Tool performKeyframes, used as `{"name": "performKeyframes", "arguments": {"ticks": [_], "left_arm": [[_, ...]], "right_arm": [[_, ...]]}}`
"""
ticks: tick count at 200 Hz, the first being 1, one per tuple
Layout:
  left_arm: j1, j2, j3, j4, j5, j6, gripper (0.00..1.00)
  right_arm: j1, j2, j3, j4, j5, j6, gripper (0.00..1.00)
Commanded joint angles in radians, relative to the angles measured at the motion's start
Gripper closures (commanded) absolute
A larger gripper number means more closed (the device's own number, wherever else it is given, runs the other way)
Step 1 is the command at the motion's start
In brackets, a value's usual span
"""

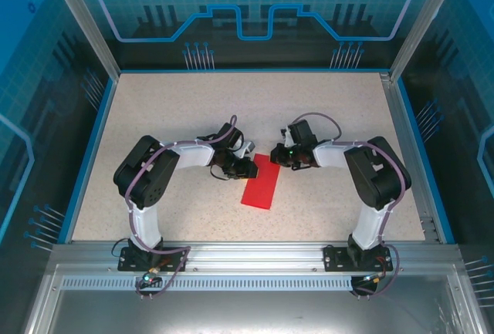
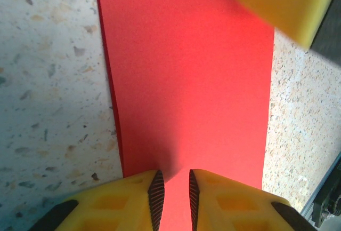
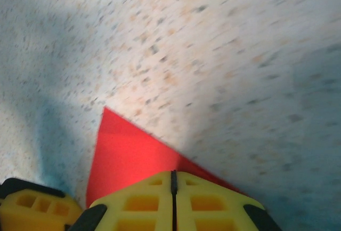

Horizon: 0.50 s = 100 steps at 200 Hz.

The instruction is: Fold a paper plane with a square sheet of paper (pick it up from the middle)

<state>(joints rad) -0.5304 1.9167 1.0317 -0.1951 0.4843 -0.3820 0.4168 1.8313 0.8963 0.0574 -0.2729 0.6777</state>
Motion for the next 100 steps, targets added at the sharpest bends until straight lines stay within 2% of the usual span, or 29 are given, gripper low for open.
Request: {"name": "performKeyframes", "arguments": {"ticks": [1, 52, 100], "left_arm": [[-0.014, 0.123, -0.069, -0.045, -0.187, 0.062, 0.74], [-0.014, 0.12, -0.06, -0.052, -0.176, 0.06, 0.74], [-0.014, 0.11, -0.05, -0.05, -0.15, 0.052, 0.74]], "right_arm": [[-0.043, 0.002, -0.011, -0.045, 0.023, -0.051, 0.93], [-0.092, -0.049, -0.044, -0.075, 0.032, -0.092, 0.93], [-0.071, -0.211, -0.11, -0.065, -0.001, -0.066, 0.93]]}}
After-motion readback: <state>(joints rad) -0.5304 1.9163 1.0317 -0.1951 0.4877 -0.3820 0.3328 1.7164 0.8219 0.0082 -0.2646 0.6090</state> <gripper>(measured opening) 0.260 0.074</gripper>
